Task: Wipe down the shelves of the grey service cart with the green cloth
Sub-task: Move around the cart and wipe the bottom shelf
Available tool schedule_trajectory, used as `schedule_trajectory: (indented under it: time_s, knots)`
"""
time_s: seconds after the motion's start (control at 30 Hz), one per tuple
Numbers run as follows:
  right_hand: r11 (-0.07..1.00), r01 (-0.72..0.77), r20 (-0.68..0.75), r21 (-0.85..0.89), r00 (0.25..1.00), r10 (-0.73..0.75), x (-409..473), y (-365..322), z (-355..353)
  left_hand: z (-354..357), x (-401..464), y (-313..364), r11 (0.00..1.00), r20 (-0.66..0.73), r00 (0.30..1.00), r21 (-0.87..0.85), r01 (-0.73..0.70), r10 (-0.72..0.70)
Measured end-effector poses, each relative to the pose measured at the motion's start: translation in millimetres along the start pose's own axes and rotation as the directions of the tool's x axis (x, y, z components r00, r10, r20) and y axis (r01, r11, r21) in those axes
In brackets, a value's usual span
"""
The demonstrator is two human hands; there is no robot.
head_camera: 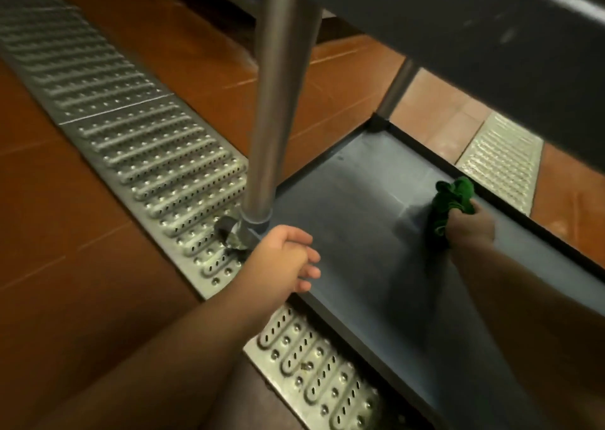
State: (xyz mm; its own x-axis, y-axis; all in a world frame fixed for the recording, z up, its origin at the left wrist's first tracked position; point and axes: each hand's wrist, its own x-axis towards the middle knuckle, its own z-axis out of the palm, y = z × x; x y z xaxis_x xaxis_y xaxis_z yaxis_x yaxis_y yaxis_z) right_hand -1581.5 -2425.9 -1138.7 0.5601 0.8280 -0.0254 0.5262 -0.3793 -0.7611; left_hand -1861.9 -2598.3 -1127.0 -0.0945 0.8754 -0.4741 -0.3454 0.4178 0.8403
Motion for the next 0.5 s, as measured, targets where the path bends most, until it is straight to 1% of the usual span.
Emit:
schedule_trajectory:
  time_s: [0.13, 0.3, 0.4, 0.5]
  knots:
    - [0.997, 0.048, 0.084, 0.065, 0.995, -0.054, 1, -41, 46, -9, 10, 2, 0.999, 0.006, 1.0, -0.042, -0.026, 0.027]
    - [0.989, 0.117, 0.175, 0.091, 0.976, -0.132, 1, -83, 92, -12, 19, -4, 0.993, 0.026, 0.999, -0.113, -0.02, 0.023]
    - [0.977, 0.207, 0.246, 0.053, 0.945, -0.213, -1, -105, 115, -20, 24, -10, 0.988, 0.024, 1.0, -0.154, -0.014, 0.018]
    - [0.942, 0.331, 0.35, -0.06, 0.89, -0.291, -9, -122, 131, -22, 27, -19, 0.993, 0.037, 0.997, -0.094, -0.07, 0.073]
